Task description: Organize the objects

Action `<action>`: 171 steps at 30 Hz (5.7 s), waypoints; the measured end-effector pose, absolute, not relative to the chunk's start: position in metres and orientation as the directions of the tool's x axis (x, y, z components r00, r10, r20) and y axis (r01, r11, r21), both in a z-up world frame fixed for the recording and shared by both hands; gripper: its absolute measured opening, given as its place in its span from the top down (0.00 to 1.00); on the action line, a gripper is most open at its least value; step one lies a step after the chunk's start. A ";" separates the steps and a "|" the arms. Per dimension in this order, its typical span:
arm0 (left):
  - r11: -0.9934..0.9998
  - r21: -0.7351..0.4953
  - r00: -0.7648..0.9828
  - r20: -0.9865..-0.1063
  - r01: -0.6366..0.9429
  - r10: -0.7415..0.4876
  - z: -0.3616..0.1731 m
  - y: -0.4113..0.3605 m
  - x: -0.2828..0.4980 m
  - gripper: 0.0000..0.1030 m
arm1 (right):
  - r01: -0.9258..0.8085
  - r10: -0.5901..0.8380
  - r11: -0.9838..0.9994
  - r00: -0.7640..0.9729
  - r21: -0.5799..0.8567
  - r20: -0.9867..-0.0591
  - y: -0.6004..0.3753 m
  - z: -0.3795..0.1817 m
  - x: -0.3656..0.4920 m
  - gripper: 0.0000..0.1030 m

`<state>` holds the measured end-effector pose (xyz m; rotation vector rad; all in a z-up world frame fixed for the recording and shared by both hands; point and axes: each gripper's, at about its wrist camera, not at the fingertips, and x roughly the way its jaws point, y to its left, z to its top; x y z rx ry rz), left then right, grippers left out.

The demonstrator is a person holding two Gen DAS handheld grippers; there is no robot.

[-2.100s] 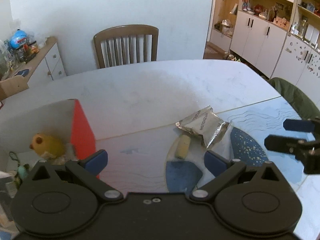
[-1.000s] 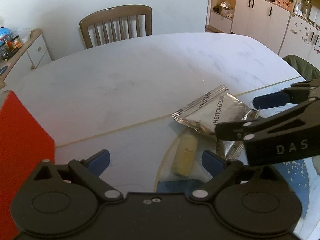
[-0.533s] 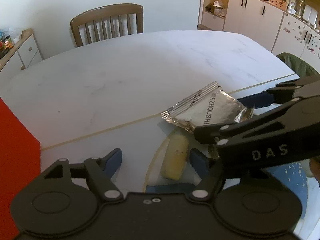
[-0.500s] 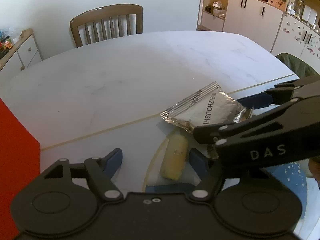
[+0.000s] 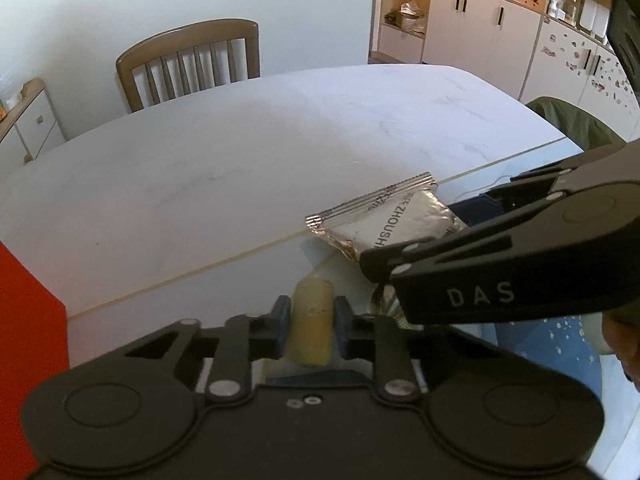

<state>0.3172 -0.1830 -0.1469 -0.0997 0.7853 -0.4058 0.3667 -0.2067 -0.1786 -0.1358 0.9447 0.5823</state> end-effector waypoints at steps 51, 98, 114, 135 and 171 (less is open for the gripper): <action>0.925 -0.343 0.754 -0.563 0.160 -0.339 -0.050 -0.039 0.205 0.81 | -0.616 0.599 0.756 0.517 0.221 -0.611 -0.160 -0.031 0.223 0.52; 0.950 -0.311 0.713 -0.670 -0.016 -0.207 -0.140 0.150 0.268 0.81 | -0.734 0.557 0.670 0.400 0.109 -0.728 0.038 -0.091 0.196 0.52; 0.954 -0.300 0.625 -0.746 -0.007 -0.230 -0.181 0.146 0.292 0.81 | -0.763 0.521 0.642 0.355 0.082 -0.776 0.059 -0.125 0.194 0.52; 0.960 -0.279 0.592 -0.774 0.002 -0.226 -0.177 0.144 0.293 0.63 | -0.759 0.526 0.643 0.342 0.101 -0.778 0.059 -0.117 0.193 0.37; 0.970 -0.244 0.797 -0.582 0.022 -0.165 -0.086 0.130 0.167 0.20 | -0.710 0.691 0.669 0.482 0.222 -0.539 -0.029 -0.026 0.152 0.26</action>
